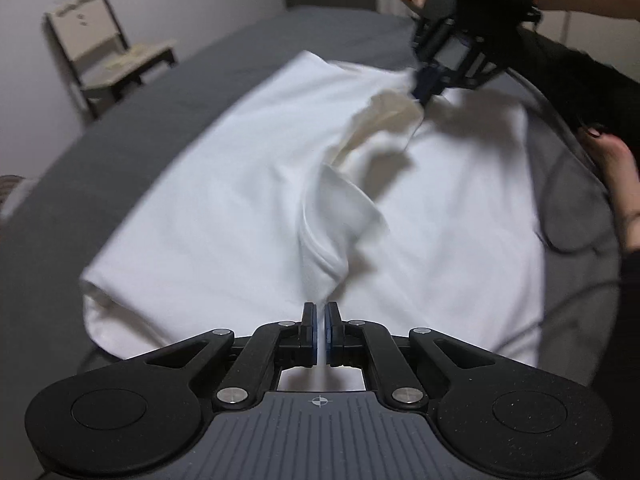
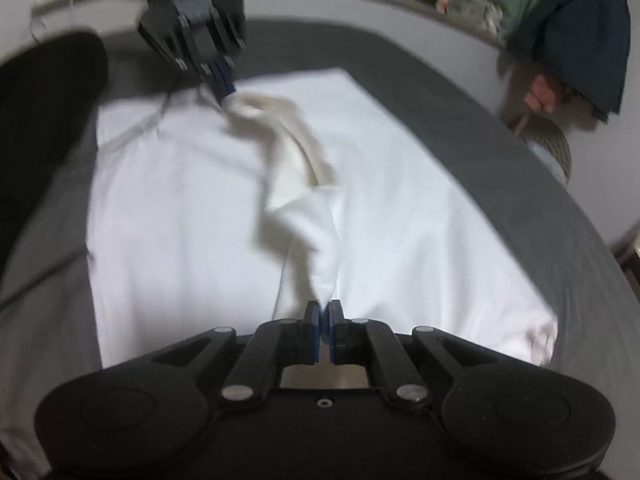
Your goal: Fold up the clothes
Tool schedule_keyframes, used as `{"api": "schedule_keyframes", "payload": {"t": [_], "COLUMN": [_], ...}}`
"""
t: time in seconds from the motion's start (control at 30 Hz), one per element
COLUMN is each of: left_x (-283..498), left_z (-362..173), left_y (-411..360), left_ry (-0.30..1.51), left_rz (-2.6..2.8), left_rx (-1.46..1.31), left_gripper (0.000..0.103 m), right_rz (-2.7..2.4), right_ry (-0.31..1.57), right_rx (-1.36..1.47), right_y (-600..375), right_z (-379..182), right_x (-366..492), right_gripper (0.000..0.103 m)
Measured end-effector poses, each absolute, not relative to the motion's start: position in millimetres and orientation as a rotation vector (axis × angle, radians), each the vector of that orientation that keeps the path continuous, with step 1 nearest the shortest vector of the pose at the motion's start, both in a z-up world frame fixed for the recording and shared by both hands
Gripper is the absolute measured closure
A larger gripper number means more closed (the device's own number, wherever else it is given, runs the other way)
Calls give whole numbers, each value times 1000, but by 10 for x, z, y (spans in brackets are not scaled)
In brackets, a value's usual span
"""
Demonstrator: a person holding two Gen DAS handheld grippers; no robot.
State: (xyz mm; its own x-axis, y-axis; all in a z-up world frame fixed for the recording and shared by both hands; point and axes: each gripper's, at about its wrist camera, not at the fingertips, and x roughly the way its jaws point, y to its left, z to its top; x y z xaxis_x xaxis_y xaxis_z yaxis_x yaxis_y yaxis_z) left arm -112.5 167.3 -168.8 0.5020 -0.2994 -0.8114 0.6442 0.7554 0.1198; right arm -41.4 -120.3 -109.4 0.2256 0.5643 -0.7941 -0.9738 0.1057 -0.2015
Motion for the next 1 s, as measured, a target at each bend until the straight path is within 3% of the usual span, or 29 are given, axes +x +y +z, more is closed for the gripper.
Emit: {"api": "schedule_keyframes", "payload": {"t": [0.1,0.27,0.5,0.57,0.6,0.63,0.67,0.7,0.9,1.0], "left_x": [-1219,-1318,-871,-858,-852,-846,-906,-965,-1209,-1180], "left_z": [-1668,-1559,-1436,-1432,-1430,-1429,-1443,-1457,-1629,-1821], "left_y": [1551,1515,2011,2138,2202,2265,2266,2266,2286,2347], "left_ry": [870,806,819,791,775,756,727,697,624,639], "left_rz": [-592,-566,-236,-119,-60,-1,38,77,182,151], "left_rx": [529,544,-47,-239,-334,-428,-475,-521,-629,-720], "left_gripper": [99,99,96,84,70,44,29,5,2,2], "right_rz": [1191,1065,755,737,698,658,619,581,503,475], "right_ry": [652,668,881,893,915,937,958,976,1001,1006], "right_rx": [-739,-407,356,518,515,513,510,503,553,585], "right_y": [-1302,-1694,-2339,-2402,-2371,-2340,-2309,-2280,-2220,-2200], "right_z": [-1148,-993,-1094,-1143,-1159,-1175,-1192,-1213,-1312,-1360], "right_x": [-445,-388,96,141,160,179,198,221,166,122], "right_gripper": [95,65,64,61,60,60,60,60,62,72]}}
